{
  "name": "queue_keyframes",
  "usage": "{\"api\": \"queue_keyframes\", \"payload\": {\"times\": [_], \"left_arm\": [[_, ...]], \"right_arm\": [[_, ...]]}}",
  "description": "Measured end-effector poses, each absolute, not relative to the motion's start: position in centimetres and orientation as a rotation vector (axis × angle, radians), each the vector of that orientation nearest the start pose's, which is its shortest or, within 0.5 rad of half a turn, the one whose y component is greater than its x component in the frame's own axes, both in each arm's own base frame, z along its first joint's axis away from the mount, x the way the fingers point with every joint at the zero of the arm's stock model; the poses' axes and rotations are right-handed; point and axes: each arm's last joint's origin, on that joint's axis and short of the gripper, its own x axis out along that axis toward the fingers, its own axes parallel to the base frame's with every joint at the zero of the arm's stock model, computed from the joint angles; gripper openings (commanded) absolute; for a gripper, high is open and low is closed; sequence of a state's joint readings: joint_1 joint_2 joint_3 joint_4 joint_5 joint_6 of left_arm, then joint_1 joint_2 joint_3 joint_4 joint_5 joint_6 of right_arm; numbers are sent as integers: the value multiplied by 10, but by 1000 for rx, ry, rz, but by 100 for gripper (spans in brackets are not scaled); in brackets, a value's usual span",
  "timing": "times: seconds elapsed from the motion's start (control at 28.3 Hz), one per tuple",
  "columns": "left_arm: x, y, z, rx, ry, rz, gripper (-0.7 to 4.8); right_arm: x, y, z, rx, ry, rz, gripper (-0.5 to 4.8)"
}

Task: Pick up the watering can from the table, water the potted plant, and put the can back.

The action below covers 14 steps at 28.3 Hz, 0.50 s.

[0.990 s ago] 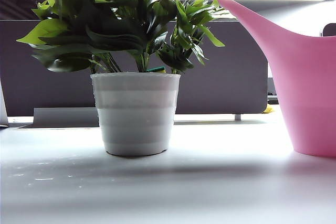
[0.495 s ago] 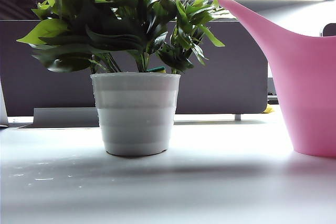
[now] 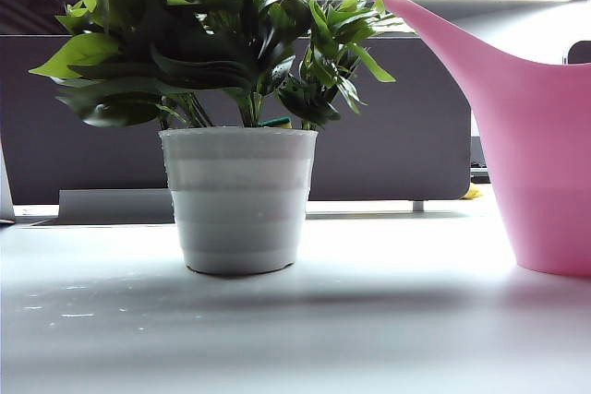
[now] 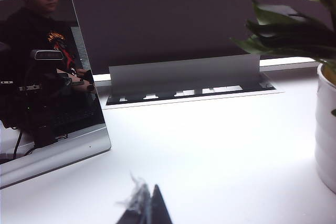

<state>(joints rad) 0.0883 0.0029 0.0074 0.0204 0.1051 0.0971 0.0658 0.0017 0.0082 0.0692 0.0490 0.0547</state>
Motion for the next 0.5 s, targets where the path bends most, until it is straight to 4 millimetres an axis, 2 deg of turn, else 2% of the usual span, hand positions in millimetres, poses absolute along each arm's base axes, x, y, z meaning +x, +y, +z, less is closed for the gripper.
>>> {"api": "queue_keyframes", "payload": {"times": [0.5], "left_arm": [[97,6,168,100,-26,-16,-5]], "right_arm": [[97,3,173,57,-75,13,-8]]}}
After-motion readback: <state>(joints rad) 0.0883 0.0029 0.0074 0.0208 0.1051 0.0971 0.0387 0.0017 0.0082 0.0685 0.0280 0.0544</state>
